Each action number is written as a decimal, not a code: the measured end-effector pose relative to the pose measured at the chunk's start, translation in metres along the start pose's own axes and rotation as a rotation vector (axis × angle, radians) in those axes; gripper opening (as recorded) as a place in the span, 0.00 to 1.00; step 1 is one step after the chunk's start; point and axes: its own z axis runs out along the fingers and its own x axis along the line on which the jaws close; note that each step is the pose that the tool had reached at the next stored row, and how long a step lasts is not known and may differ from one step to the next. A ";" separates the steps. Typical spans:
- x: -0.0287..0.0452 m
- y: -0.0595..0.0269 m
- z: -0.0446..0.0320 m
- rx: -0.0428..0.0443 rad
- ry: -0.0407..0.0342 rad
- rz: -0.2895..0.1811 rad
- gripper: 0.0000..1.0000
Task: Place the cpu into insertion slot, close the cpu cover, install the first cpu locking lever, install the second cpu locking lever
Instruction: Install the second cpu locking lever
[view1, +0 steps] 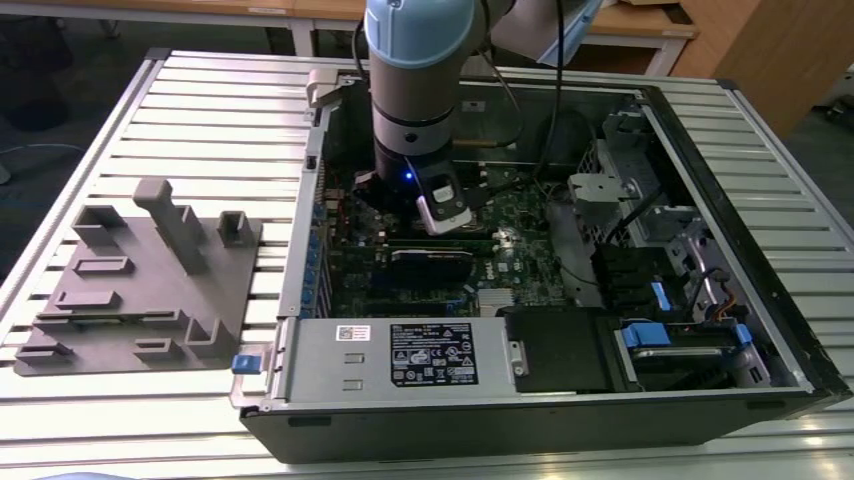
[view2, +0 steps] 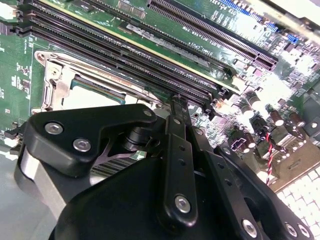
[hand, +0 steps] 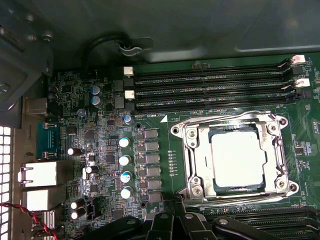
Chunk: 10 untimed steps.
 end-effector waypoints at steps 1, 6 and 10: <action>0.0000 0.0000 0.0000 0.0000 0.0000 0.000 0.11; -0.0002 0.0000 0.0000 0.0000 0.0000 0.000 0.11; -0.0011 0.0001 0.0001 0.0002 0.0001 0.000 0.11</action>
